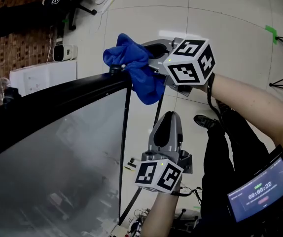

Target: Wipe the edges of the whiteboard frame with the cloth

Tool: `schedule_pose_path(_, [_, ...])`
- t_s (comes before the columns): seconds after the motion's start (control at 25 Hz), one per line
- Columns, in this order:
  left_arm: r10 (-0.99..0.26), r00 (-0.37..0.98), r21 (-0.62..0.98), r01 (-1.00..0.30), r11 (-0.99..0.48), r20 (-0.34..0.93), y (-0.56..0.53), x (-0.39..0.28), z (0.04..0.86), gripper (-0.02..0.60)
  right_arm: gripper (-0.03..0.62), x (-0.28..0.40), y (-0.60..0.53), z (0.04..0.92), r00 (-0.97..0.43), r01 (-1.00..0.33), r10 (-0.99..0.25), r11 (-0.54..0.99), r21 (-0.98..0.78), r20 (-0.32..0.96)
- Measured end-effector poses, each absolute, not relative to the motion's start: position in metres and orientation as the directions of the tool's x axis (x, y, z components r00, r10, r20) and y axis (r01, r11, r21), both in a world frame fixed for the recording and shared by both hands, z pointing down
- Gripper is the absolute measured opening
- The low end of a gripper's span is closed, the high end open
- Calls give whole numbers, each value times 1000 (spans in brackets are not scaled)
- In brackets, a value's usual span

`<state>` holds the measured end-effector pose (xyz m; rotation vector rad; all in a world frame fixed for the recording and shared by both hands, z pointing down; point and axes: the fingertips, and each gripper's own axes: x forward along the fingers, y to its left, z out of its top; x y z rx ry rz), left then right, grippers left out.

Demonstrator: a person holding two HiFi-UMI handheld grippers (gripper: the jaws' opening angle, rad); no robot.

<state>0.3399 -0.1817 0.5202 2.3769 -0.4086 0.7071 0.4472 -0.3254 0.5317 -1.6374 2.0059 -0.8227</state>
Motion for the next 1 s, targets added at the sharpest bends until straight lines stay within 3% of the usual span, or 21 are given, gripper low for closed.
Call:
schedule_pose_path(0.32, [-58,785,516,-458,-724,616,-178,329,536,49,77,443,-325,560,-225,-700,-968,82,-710,109])
schedule_pose_path(1.0, [-98,744,467,-510,-722,660,-217,311,591,61,77,436,-332,623,-208,-675,-955,-17,-738,212])
